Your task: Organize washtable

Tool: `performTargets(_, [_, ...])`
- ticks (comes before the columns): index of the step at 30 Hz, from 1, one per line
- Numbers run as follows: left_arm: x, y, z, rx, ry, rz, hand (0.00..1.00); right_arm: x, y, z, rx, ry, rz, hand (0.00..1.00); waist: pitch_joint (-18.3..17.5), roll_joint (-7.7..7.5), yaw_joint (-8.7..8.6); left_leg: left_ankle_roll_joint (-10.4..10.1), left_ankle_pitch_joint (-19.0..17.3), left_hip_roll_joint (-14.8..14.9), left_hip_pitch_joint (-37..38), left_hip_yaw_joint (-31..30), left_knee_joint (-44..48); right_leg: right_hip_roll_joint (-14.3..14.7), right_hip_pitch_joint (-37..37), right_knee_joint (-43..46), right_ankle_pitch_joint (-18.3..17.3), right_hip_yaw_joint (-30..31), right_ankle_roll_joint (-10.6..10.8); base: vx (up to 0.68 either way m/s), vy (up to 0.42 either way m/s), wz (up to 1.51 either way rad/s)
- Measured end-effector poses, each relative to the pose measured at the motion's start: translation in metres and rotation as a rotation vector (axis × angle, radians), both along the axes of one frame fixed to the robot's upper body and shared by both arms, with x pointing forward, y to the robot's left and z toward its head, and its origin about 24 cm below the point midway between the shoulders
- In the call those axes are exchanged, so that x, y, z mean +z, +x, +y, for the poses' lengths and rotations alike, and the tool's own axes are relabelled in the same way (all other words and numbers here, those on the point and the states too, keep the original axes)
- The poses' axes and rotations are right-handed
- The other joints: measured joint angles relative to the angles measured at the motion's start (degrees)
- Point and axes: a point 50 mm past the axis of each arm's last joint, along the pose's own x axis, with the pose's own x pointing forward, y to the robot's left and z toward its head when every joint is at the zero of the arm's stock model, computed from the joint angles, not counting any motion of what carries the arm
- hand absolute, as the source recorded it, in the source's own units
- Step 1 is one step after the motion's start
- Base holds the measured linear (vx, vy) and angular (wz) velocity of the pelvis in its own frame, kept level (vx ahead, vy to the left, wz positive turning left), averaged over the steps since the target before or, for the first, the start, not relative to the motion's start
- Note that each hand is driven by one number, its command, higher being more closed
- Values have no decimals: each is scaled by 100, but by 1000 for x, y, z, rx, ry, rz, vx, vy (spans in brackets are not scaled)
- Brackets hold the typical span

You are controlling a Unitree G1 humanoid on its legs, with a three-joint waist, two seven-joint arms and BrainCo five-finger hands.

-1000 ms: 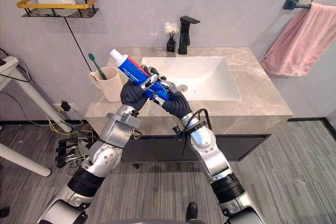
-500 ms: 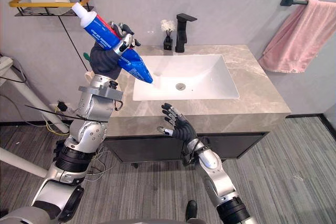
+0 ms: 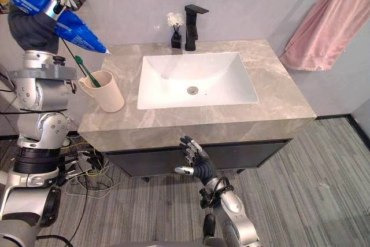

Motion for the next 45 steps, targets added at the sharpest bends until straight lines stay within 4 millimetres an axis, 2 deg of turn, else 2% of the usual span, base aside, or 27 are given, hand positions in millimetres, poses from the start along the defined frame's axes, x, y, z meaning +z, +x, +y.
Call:
performTargets(3, [2,3,9,47,15,11,100,-5,-8,2,26,-7,26,0,-4,-8,-5,-6,-9,0,-151,93,6,-10,-194,-4,47,102,-16,3,3,-13])
performTargets(9, [-10,16,22,89,-39,95,100,-11,-19,8,86,-35,47,0,2,-20,-40,-9,-13,6,-208,117,9,-10,-273,-3,79,153,-14,10,0,-5])
performTargets(19, [-3,14,26,142,-33,64,100,-15,-22,3,67,-40,64,0,93,-171,-47,-12,-71,2,-329,242,154,1,-396,-6,137,290,-19,-12,-3,-7])
performTargets(26, [0,9,40,192,-60,43,100,-17,-24,-4,35,-46,76,0,164,-217,-46,-20,-98,22,-345,245,196,19,-397,-6,138,295,-20,0,0,0])
performTargets(30, [-13,8,44,207,-60,85,100,-17,-24,-4,42,-63,72,0,180,-234,-35,-20,-99,22,-347,241,198,18,-394,-6,139,292,-20,0,0,0])
performTargets(34, [-17,9,45,209,-62,97,100,-18,-25,-3,48,-73,72,0,249,-292,-22,-20,-99,25,-350,237,215,16,-382,-6,146,284,-26,0,0,0])
performTargets(45, [-44,9,54,235,-115,176,100,-20,-29,-5,47,-78,88,0,340,-300,-16,-47,-145,55,-382,240,306,44,-380,-6,150,289,-31,0,0,0])
